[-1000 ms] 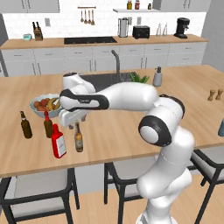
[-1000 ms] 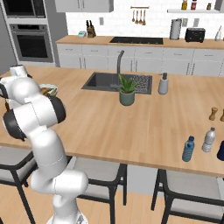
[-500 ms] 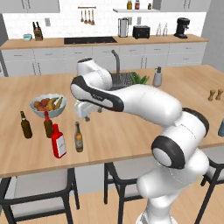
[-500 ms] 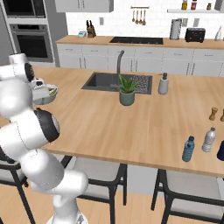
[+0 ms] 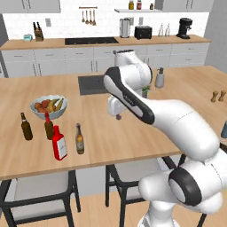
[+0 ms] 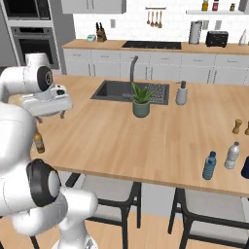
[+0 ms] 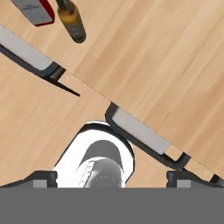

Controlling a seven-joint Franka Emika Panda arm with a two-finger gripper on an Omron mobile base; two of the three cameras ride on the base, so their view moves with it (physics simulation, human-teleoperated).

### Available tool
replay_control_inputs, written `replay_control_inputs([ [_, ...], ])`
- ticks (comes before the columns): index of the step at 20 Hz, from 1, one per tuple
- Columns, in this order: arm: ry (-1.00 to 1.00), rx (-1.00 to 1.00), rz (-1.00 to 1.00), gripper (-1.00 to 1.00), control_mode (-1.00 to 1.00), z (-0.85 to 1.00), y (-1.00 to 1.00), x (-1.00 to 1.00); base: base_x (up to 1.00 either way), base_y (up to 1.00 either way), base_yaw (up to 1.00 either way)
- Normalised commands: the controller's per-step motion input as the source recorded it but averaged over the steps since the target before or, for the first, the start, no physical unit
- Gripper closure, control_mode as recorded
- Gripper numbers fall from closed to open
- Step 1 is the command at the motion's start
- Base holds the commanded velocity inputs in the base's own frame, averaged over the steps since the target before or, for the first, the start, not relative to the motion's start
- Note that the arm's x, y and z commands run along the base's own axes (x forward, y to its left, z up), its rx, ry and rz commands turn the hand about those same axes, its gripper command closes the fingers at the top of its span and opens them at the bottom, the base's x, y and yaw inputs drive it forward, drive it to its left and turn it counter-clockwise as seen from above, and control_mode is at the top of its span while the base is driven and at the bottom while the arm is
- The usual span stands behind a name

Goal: Move the plastic bottles in the middle to the plastics group, and the glass bottles in the middle to the glass group.

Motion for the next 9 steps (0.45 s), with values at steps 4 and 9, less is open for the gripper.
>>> replay_control_inputs([
  [4,0.00,0.10,-0.24,-1.00,-1.00,0.43,-1.00,-0.72,0.00,0.00,0.00],
  [9,0.00,0.08,-0.26,-1.00,-1.00,0.35,-1.00,-0.57,0.00,0.00,0.00],
])
